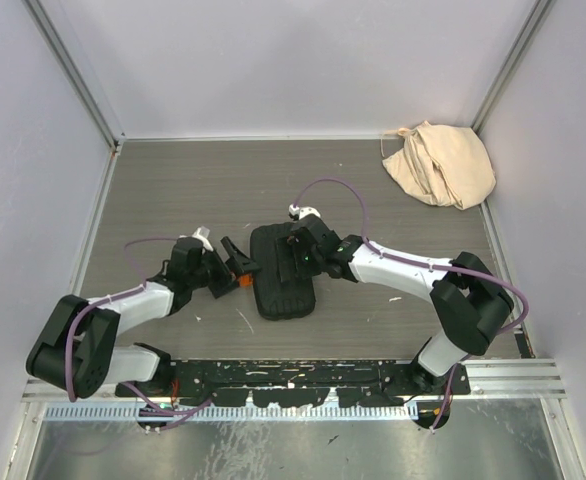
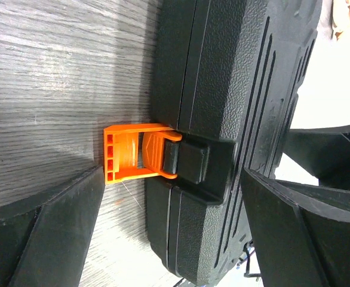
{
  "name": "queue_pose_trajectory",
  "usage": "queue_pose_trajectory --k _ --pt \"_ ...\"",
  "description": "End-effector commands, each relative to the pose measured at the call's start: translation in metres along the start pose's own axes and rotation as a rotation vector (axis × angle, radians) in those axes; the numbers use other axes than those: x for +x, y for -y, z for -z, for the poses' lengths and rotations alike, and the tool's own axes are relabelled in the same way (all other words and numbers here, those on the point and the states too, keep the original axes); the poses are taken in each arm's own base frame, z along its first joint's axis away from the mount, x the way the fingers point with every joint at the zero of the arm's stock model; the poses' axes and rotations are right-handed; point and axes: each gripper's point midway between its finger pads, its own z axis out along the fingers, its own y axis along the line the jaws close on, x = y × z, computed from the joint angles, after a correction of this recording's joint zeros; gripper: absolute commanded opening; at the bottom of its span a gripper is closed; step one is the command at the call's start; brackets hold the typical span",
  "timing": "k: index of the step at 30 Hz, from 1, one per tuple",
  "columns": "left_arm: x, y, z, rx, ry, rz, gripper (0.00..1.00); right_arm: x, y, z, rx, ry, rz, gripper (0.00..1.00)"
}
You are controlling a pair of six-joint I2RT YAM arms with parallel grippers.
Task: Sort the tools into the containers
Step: Close the storage box at the center of the board.
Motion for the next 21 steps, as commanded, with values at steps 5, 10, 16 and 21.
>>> queue_pose_trajectory --k 5,10,16,21 --pt "0.011 -0.014 0.001 -0.071 -0.063 -0.038 0.85 -0.009 -0.016 -0.002 -0.055 0.024 -0.007 0.93" --pt "0.007 -0.008 0.004 -0.066 -0.051 -0.049 0.73 -0.008 -0.016 -0.003 -0.056 0.022 -0.003 0.93" --pt "0.001 0.004 0.011 -0.040 -0.026 -0.068 0.68 -0.007 -0.016 -0.004 -0.060 0.019 -0.005 0.93" --pt "-0.003 0.013 0.016 -0.021 -0.011 -0.076 0.63 -0.004 -0.016 -0.005 -0.062 0.011 -0.006 0.92"
